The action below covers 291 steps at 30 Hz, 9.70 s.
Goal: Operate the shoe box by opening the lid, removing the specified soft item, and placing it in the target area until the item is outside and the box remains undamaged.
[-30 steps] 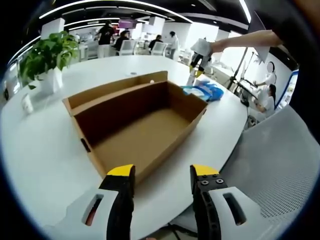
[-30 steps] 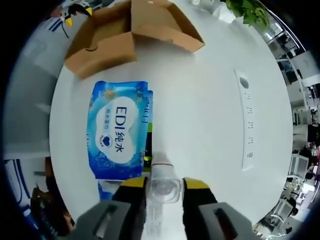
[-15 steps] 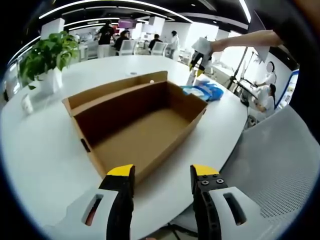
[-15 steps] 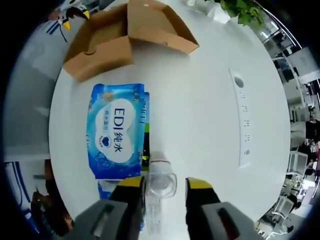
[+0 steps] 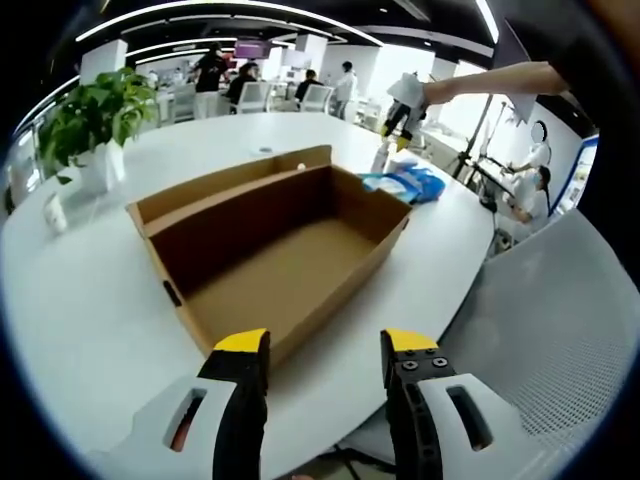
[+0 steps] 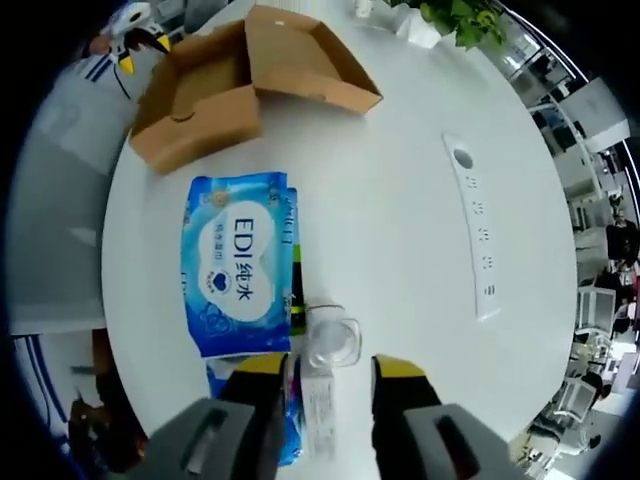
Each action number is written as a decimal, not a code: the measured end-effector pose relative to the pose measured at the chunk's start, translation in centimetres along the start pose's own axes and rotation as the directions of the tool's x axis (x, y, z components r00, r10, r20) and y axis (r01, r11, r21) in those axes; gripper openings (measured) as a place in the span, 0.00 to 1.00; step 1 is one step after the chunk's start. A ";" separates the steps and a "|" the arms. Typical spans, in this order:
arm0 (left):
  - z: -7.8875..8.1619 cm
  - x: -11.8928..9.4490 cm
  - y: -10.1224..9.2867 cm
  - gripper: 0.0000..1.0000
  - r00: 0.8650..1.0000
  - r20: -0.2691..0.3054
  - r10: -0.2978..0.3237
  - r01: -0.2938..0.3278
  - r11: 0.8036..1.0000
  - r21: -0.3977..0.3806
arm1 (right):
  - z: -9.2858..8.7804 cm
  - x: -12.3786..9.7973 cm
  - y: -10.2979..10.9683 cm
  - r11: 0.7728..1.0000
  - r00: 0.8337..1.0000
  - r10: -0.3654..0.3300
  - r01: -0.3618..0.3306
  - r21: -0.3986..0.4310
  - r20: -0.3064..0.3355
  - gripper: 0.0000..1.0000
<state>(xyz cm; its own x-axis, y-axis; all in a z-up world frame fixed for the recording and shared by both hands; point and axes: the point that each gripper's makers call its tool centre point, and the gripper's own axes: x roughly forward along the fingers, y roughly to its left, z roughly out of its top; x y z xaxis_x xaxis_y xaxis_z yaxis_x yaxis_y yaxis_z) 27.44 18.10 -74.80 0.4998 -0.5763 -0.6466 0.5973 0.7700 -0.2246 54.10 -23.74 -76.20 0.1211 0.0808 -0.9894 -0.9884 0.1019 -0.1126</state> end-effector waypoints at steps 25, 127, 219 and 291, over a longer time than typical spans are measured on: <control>1.0 -0.4 -0.8 0.44 1.000 0.026 -0.010 0.010 1.000 0.001 | -1.3 -4.0 2.0 0.927 0.957 -0.145 0.044 0.372 0.250 0.29; 2.4 -3.4 8.3 0.42 0.919 0.157 0.362 -0.285 0.883 -0.373 | 14.3 -7.8 17.9 0.784 0.567 -0.303 -0.309 0.538 0.766 0.61; -2.2 0.9 10.4 0.04 0.834 -0.152 0.531 -0.539 0.723 -0.432 | 17.2 -5.7 15.3 0.668 0.633 -0.383 -0.314 0.675 0.673 0.64; -2.5 1.7 11.7 0.04 0.824 -0.154 0.545 -0.544 0.686 -0.484 | 25.5 1.6 2.5 0.651 0.701 -0.315 -0.331 0.683 0.640 0.58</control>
<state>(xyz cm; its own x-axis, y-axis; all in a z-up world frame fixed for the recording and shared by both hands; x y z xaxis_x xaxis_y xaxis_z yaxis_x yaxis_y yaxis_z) 33.70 26.77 -80.30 0.6406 -0.0134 -0.7677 -0.1656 0.9739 -0.1551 54.13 1.89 -75.68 0.4547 0.6593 -0.5988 -0.6209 0.7167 0.3176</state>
